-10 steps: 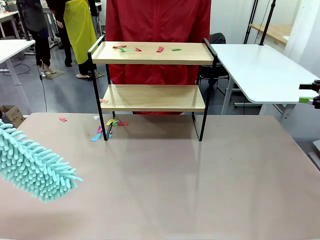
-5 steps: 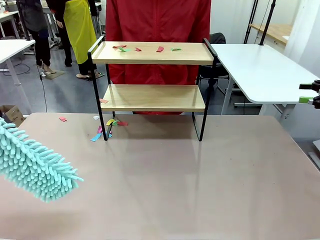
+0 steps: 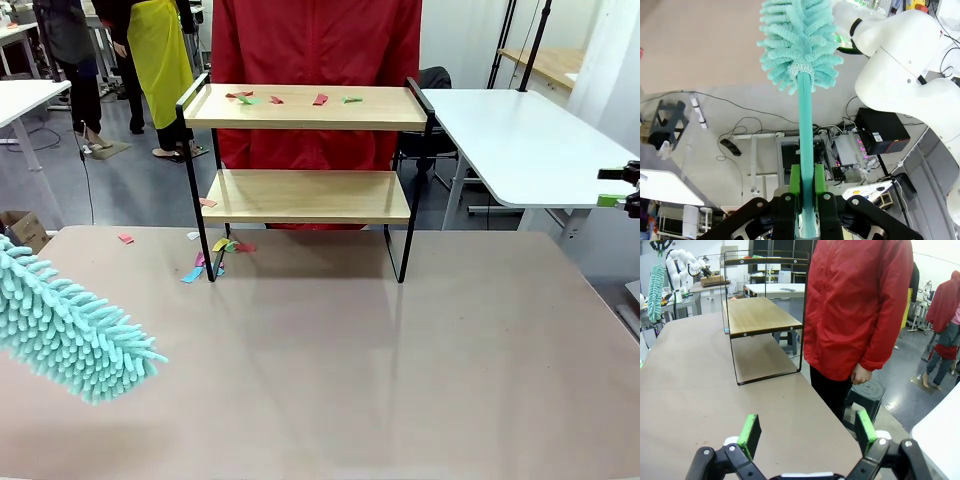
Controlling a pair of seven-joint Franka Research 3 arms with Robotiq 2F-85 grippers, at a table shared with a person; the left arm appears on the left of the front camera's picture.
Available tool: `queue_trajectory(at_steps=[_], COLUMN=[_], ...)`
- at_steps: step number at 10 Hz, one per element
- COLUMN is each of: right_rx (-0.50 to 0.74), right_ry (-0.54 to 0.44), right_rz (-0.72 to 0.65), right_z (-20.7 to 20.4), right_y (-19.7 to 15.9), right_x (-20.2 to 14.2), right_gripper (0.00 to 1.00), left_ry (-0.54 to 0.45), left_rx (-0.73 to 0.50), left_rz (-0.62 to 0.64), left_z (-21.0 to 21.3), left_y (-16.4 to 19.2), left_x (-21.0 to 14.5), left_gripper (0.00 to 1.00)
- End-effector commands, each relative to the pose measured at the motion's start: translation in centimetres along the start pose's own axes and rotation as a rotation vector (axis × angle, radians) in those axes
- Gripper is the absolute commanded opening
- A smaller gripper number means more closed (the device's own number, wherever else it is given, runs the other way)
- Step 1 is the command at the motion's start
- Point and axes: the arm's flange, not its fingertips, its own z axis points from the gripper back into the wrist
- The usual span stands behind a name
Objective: Clean the shelf.
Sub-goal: Clean the specific section of the Shelf indicated by the human with the Duster.
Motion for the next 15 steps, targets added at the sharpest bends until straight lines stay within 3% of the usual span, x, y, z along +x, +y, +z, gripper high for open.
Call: queue_trajectory(at_steps=[1,15], right_rx=[0.002,0.002], right_ry=[0.001,0.001], right_rz=[0.004,0.004], right_z=[-0.14,-0.14], right_y=[0.12,0.12], right_x=[0.35,0.35], right_gripper=[1.0,1.0], left_ry=[0.003,0.003], left_rx=[-0.003,-0.003], left_rz=[0.007,0.007], left_z=[0.34,0.34], left_y=[-0.38,-0.38], left_x=[-0.2,-0.2], left_gripper=[0.13,0.13])
